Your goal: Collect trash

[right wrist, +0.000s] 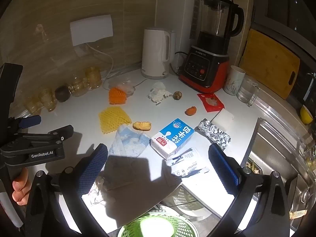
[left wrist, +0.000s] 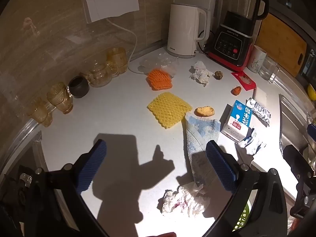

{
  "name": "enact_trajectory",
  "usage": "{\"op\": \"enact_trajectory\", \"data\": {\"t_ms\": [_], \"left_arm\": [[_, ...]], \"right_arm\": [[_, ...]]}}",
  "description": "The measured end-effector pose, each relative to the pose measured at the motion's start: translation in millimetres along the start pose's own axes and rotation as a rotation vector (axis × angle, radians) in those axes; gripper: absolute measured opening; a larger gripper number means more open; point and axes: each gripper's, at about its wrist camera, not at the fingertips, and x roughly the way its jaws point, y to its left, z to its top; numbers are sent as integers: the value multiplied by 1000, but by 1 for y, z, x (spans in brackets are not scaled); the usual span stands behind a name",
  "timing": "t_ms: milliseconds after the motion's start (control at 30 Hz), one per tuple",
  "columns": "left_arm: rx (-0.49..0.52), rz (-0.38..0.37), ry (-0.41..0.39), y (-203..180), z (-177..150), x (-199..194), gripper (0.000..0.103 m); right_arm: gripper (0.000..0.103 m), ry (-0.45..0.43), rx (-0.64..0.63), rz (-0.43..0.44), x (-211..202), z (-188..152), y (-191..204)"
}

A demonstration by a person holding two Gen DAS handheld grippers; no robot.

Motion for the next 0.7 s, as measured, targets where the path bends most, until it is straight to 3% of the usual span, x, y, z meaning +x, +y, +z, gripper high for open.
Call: {"op": "enact_trajectory", "data": {"t_ms": [700], "left_arm": [[1,3,8,1,-2,3,96]], "right_arm": [[101,4,-1,-3,0,-1,0]]}}
